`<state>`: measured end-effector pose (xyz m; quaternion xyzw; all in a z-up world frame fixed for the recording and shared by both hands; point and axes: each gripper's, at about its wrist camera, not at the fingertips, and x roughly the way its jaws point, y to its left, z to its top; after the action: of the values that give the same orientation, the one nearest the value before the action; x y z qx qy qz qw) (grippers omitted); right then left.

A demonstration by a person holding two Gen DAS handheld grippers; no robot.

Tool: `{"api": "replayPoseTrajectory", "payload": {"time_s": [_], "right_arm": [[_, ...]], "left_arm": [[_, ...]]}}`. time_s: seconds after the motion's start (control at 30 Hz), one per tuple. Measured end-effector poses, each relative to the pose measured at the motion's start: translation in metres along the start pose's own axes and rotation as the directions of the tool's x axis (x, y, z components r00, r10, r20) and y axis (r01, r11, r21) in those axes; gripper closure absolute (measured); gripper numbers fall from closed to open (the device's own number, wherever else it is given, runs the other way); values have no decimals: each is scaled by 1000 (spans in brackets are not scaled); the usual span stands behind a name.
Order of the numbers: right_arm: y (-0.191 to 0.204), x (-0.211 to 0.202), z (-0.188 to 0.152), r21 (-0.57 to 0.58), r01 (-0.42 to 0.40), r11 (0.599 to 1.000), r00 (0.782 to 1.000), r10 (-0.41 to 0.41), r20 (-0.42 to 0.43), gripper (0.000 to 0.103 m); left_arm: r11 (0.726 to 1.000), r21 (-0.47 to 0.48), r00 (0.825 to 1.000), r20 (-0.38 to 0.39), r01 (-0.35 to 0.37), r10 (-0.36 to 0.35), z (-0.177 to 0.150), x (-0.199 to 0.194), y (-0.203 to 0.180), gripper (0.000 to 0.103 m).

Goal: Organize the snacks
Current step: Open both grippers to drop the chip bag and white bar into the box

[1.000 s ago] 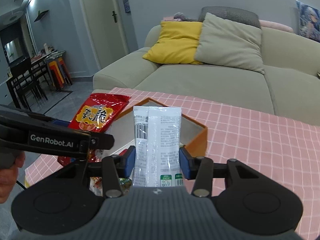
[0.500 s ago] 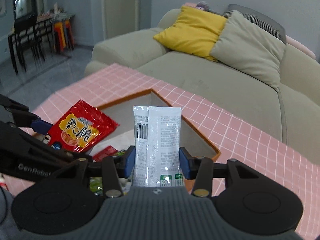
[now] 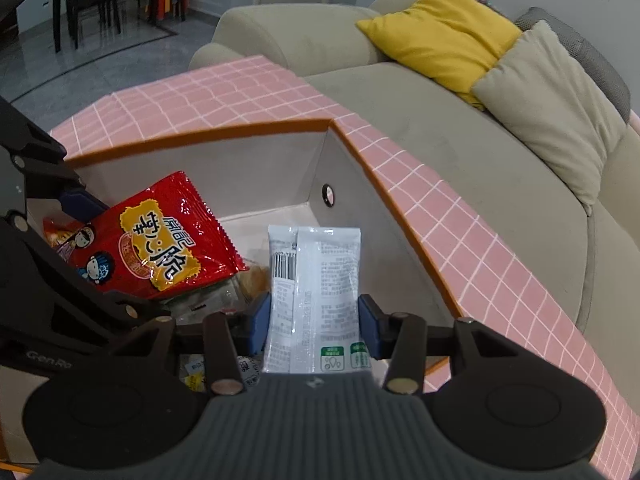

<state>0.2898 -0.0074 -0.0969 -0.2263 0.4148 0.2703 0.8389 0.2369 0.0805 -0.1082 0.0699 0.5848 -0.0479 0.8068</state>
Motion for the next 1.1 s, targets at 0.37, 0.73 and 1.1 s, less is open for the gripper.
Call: {"api": "replayPoseTrajectory", "payload": {"time_s": [0.37, 0.73, 1.1], "right_arm": [[-7, 18, 4, 55, -41, 998, 998, 44, -46, 57], [-11, 9, 8, 119, -70, 990, 993, 80, -82, 37], [-23, -42, 9, 251, -85, 964, 996, 89, -4, 17]], "left_arm": [[1000, 22, 1000, -28, -8, 9, 5, 19, -2, 20], [999, 37, 1000, -8, -3, 3, 0, 7, -3, 11], [1000, 8, 990, 143, -3, 2, -11, -49, -2, 7]]}}
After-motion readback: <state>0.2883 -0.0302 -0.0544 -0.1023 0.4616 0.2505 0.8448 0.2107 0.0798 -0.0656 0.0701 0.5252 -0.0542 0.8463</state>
